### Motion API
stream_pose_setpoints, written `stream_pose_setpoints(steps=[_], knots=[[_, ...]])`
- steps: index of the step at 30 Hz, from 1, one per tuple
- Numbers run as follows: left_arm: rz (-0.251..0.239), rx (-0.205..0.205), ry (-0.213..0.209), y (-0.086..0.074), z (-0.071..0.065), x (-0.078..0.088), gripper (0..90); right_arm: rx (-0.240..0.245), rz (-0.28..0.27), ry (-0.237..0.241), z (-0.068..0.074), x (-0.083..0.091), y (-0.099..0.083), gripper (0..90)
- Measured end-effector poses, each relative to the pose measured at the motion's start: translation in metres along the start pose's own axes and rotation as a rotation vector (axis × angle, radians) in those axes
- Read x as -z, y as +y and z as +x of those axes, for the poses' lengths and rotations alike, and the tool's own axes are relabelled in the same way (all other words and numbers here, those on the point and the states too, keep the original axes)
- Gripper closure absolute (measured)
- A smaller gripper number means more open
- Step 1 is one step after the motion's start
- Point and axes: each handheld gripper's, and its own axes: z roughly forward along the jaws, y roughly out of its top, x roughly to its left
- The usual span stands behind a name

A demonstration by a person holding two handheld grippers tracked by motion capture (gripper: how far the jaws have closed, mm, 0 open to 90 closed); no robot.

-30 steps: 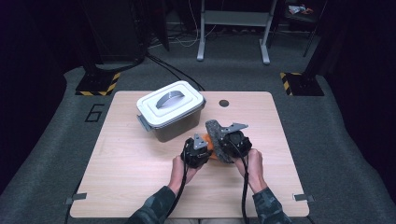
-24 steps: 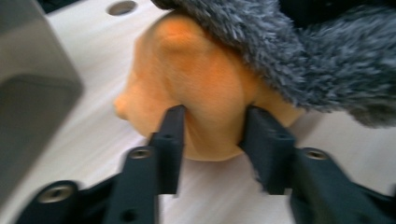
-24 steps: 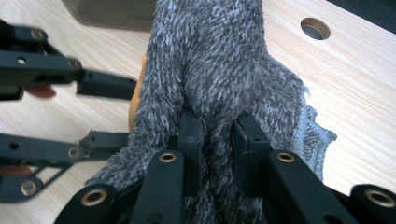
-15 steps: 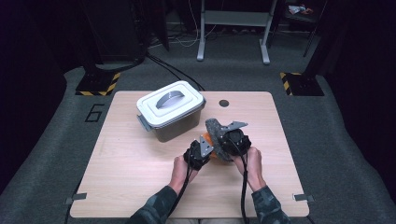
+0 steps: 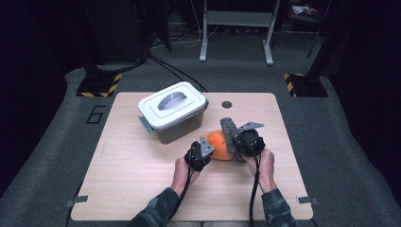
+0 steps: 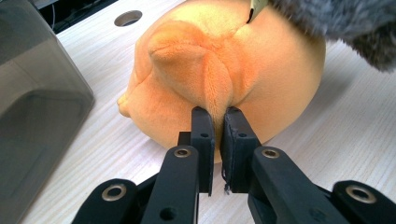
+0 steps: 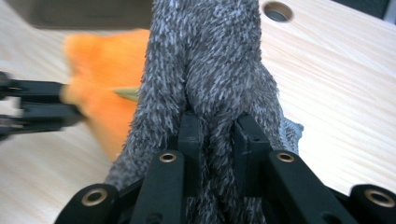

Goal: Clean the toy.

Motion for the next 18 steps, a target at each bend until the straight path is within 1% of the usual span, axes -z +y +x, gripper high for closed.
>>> stream_pose_setpoints(steps=[3, 7, 9, 11, 13, 14, 16, 17, 18], knots=[[-0.002, 0.002, 0.001, 0.000, 0.000, 0.000, 84.4, -0.024, 0.012, -0.013, -0.012, -0.005, -0.005, 75.1], [-0.002, 0.006, -0.001, 0.000, 0.000, 0.000, 84.5, -0.071, 0.035, -0.022, -0.025, -0.013, -0.012, 75.1], [0.005, 0.007, -0.007, 0.000, 0.001, 0.000, 84.4, -0.080, 0.045, -0.034, -0.030, -0.018, -0.015, 75.1], [0.002, 0.012, 0.000, -0.001, 0.001, 0.000, 84.4, -0.090, 0.062, -0.037, -0.035, -0.024, -0.019, 75.1], [0.005, 0.019, -0.007, -0.001, 0.002, 0.000, 84.4, -0.098, 0.082, -0.041, -0.039, -0.030, -0.023, 75.1], [0.002, 0.018, -0.001, -0.001, 0.002, 0.000, 84.4, -0.102, 0.084, -0.040, -0.041, -0.032, -0.025, 75.1], [0.002, 0.023, 0.003, -0.001, 0.003, 0.000, 84.4, -0.107, 0.101, -0.050, -0.044, -0.035, -0.028, 75.1], [0.007, 0.027, -0.008, -0.001, 0.004, 0.000, 84.4, -0.108, 0.103, -0.052, -0.045, -0.035, -0.028, 75.1], [0.001, 0.034, -0.002, -0.002, 0.005, 0.000, 84.4, -0.111, 0.100, -0.056, -0.046, -0.032, -0.029, 75.1]])
